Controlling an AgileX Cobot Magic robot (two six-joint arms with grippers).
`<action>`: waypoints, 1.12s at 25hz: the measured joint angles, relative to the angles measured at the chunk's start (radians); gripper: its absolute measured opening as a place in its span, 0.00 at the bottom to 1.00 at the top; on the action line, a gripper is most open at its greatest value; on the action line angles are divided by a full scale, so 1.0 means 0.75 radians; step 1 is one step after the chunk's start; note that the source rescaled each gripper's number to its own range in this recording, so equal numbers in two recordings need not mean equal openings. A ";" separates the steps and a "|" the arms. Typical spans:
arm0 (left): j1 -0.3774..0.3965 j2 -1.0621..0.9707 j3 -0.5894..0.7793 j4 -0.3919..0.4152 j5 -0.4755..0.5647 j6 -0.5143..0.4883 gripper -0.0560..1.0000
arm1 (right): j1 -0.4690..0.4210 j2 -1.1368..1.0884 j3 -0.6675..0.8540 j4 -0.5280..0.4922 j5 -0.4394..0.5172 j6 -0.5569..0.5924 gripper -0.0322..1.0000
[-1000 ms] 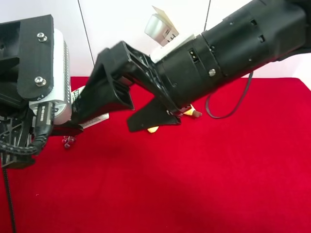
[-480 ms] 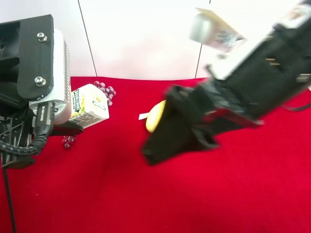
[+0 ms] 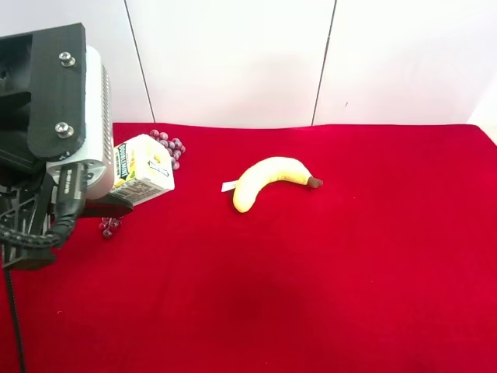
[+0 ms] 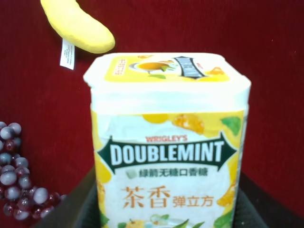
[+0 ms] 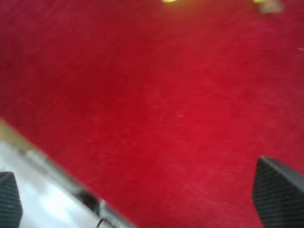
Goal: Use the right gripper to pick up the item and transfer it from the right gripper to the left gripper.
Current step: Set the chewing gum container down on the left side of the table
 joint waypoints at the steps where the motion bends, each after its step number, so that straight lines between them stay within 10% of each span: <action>1: 0.000 0.000 0.000 0.000 0.000 0.000 0.07 | 0.000 -0.096 0.057 -0.045 0.003 0.036 0.92; 11: 0.000 0.000 0.000 0.000 0.000 0.000 0.07 | 0.000 -0.742 0.483 -0.102 -0.125 0.046 0.92; 28: 0.000 0.000 0.000 -0.008 0.000 0.000 0.07 | 0.000 -0.700 0.573 -0.083 -0.184 -0.010 1.00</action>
